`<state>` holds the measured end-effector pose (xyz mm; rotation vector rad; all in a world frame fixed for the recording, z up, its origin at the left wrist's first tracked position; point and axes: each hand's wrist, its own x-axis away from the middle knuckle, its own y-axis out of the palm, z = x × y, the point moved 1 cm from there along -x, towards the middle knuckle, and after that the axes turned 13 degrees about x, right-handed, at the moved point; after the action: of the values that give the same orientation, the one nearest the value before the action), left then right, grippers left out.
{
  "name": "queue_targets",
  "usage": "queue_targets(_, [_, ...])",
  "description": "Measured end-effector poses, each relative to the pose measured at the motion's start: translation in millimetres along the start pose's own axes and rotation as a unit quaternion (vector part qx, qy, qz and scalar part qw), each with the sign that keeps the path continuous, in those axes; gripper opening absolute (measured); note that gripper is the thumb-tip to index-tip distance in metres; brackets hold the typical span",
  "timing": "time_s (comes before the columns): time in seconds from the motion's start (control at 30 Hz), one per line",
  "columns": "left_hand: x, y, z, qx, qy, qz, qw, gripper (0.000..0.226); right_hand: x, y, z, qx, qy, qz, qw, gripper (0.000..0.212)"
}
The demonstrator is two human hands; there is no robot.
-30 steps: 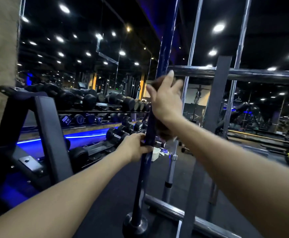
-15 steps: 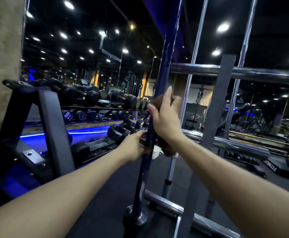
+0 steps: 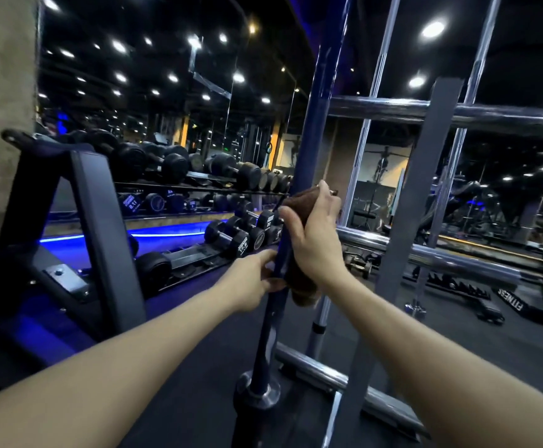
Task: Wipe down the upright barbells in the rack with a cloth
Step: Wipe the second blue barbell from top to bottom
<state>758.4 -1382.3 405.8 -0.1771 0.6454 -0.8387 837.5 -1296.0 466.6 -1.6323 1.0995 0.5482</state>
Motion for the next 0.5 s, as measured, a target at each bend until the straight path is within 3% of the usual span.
queue_targets(0.17, [2,1,-4,-0.005,-0.005,0.002,1.0,0.024,-49,-24,-17,-0.016,-0.014,0.033,0.999,0.076])
queue_targets(0.3, [-1,2,-6,-0.058,0.007,0.0,0.998,0.022,-29,-9,-7,-0.042,-0.016,0.073,0.996,0.071])
queue_targets(0.5, [4,1,4,-0.049,-0.015,0.002,0.999,0.025,1,0,4,-0.042,0.005,-0.018,0.999,0.074])
